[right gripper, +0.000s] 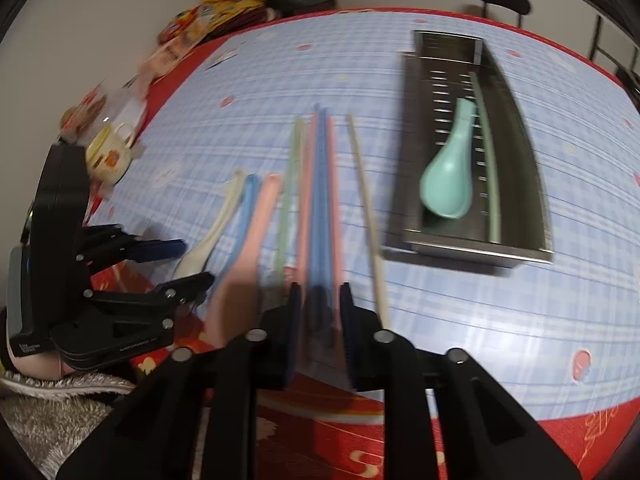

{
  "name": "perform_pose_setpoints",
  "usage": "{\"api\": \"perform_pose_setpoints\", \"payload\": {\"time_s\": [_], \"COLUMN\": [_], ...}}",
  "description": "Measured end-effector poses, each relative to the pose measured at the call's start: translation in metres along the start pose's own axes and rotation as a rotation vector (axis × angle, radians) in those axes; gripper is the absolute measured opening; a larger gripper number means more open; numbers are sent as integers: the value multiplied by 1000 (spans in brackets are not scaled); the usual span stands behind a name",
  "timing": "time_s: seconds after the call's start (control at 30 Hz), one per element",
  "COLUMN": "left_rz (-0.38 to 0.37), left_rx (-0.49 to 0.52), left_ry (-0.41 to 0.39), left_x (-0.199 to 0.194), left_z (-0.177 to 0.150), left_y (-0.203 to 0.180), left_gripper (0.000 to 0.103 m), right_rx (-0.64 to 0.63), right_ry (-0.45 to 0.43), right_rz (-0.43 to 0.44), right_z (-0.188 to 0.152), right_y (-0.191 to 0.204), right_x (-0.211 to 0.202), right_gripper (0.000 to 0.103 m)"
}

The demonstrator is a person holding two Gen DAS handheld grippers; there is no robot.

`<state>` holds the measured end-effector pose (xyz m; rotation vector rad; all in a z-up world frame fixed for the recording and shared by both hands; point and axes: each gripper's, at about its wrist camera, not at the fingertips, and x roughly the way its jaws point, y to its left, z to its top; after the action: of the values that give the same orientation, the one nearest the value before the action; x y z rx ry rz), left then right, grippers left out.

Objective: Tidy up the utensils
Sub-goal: 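Move the left tool to the cream spoon while the right tool approaches the pink chopstick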

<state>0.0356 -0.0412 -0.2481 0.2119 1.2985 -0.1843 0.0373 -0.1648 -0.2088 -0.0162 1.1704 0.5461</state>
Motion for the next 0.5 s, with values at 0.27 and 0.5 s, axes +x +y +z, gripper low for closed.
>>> {"api": "perform_pose_setpoints", "payload": {"time_s": [0.27,0.5], "left_rz": [-135,-290], "left_rx": [-102,-283], "left_ry": [-13,-10], "left_x": [-7,-6], "left_z": [-7,-20], "left_y": [27,65], "left_gripper": [36,36], "right_rx": [-68,-104], "right_ry": [41,82], "right_rz": [-33,-58], "right_z": [16,24], "right_y": [15,23], "right_x": [26,44], "right_gripper": [15,15]}}
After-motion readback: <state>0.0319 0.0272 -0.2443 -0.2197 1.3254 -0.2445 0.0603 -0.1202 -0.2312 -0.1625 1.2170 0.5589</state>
